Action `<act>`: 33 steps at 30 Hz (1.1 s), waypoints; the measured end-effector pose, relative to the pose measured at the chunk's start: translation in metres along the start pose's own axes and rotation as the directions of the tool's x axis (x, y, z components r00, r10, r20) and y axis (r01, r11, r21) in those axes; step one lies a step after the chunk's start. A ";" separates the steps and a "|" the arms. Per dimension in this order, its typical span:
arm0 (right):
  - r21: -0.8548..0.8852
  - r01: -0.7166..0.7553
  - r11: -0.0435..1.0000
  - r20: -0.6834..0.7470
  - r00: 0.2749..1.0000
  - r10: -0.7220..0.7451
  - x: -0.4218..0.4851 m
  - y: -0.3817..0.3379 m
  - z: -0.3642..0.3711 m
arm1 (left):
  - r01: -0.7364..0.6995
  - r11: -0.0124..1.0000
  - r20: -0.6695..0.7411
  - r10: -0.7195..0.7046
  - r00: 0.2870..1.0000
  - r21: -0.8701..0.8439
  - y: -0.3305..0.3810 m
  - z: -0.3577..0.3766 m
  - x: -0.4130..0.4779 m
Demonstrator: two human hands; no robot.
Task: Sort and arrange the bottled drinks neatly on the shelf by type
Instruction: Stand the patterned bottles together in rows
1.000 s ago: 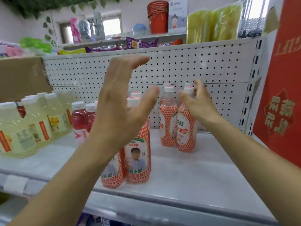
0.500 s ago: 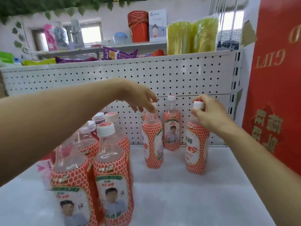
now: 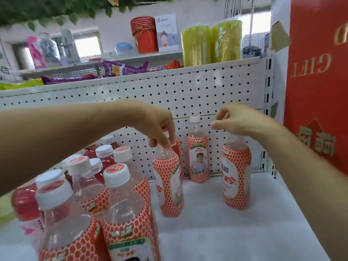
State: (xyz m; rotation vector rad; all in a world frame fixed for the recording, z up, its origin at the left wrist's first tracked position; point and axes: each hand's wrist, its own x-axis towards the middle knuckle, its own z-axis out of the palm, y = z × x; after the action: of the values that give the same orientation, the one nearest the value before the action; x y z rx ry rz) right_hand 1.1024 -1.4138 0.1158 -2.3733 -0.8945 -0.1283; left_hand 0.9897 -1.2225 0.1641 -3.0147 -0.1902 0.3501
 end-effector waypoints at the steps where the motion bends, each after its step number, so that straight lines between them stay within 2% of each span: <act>1: 0.001 0.032 0.999 -0.005 0.999 -0.032 0.007 -0.005 -0.002 | -0.002 1.000 0.021 0.002 1.000 -0.027 -0.001 -0.002 -0.001; 3: -0.016 0.094 0.995 -0.009 0.996 -0.094 0.023 -0.015 -0.004 | -0.001 0.989 0.037 0.006 0.999 -0.148 -0.006 -0.009 -0.001; 7: -0.126 0.169 0.978 0.076 0.984 -0.160 0.060 -0.029 0.002 | 0.042 0.950 -0.235 -0.119 0.965 -0.309 -0.031 -0.027 0.023; 8: -0.143 0.175 0.974 0.119 0.980 -0.159 0.070 -0.030 0.004 | 0.069 0.949 -0.249 -0.151 0.957 -0.309 -0.036 -0.030 0.031; 11: -0.151 0.183 0.971 0.261 0.955 -0.140 0.090 -0.031 0.012 | 0.136 0.950 -0.071 -0.162 0.984 -0.281 -0.045 -0.023 0.052; 13: -0.178 0.203 0.963 0.292 0.945 -0.145 0.098 -0.030 0.015 | 0.105 0.957 -0.033 -0.119 0.992 -0.271 -0.047 -0.016 0.064; 17: -0.196 0.230 0.953 0.279 0.945 -0.170 0.103 -0.025 0.022 | 0.001 0.982 -0.124 -0.025 0.992 -0.189 -0.048 -0.005 0.086; 33: -0.210 0.180 0.961 0.238 0.963 -0.128 0.105 0.002 0.010 | -0.015 0.937 -0.290 -0.093 0.952 -0.350 -0.010 -0.001 0.124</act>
State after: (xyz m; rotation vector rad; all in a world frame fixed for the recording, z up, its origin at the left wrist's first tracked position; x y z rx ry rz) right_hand 1.1832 -1.3496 0.1368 -2.5658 -1.2326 -0.0281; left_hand 1.1091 -1.1959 0.1388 -3.3518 -0.3158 -0.1753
